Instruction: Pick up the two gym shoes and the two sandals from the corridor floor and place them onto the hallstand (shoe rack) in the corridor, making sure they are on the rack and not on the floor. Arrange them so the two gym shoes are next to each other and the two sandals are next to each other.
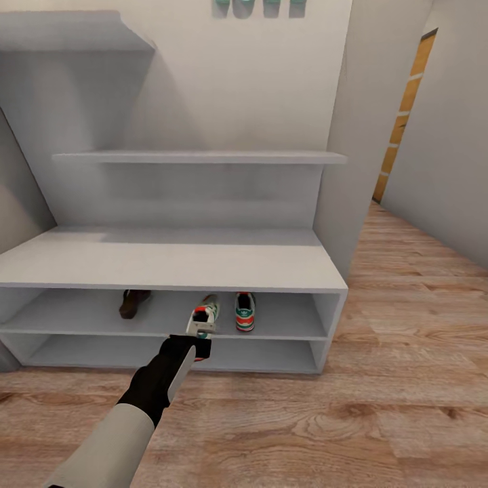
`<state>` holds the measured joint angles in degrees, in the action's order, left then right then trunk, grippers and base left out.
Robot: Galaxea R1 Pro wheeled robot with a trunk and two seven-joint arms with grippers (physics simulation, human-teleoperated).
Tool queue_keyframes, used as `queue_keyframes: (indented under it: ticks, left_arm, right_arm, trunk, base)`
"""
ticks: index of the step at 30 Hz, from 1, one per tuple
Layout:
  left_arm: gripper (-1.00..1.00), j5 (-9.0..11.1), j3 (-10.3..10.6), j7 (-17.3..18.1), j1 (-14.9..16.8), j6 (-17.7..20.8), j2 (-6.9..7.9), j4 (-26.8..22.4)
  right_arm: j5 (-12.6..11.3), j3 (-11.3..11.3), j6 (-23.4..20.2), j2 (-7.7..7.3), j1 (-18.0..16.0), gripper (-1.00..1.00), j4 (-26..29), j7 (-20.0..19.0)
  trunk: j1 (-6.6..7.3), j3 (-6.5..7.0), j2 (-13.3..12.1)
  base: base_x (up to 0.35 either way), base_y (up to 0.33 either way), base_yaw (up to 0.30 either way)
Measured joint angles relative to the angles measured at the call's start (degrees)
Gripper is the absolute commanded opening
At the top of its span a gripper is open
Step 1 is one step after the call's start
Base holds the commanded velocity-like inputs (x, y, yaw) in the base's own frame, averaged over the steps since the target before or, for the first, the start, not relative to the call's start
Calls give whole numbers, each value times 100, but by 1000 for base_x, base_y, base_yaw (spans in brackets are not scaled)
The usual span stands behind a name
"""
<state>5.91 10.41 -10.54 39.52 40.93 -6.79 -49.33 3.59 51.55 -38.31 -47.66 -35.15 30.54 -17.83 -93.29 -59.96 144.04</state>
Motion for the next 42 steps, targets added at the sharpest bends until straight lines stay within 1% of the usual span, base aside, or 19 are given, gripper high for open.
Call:
queue_keyframes:
  ticks: [4,8,16,17,18,21,35,38,42]
  left_arm:
    - [-100,0,0,0,0,0,0,0]
    - [-100,4,-2,0,0,-1,0,1]
    - [-100,0,9,0,-2,-25,0,0]
    - [-100,-5,13,0,-5,-128,0,0]
    - [-100,-5,15,0,-10,-314,0,2]
    - [-100,5,12,0,-16,-466,0,8]
    - [-100,16,12,0,-18,-501,0,9]
    - [-100,21,10,0,-18,-502,0,10]
    - [-100,17,8,0,-17,-500,0,9]
  right_arm:
    - [0,0,0,0,0,-100,0,0]
    - [2,-1,0,0,1,-100,0,0]
    - [0,0,0,0,0,-100,0,0]
    - [0,0,0,0,0,-100,0,0]
    - [1,0,0,0,0,-100,0,0]
    - [0,0,0,0,0,-100,0,0]
    - [0,0,0,0,0,-100,0,0]
    - [2,-1,0,0,1,-100,0,0]
    - [0,0,0,0,0,-100,0,0]
  trunk:
    - [0,0,0]
    - [-11,-88,5]
    - [-10,-89,5]
    - [-10,-89,5]
    - [-10,-89,6]
    - [-10,-89,5]
    - [-10,-89,5]
    - [-18,-155,9]
    - [-18,-155,9]
  base:
    - [0,0,0]
    - [0,0,0]
    - [0,0,0]
    - [0,0,0]
    - [0,0,0]
    - [0,0,0]
    - [0,0,0]
    - [0,0,0]
    - [0,0,0]
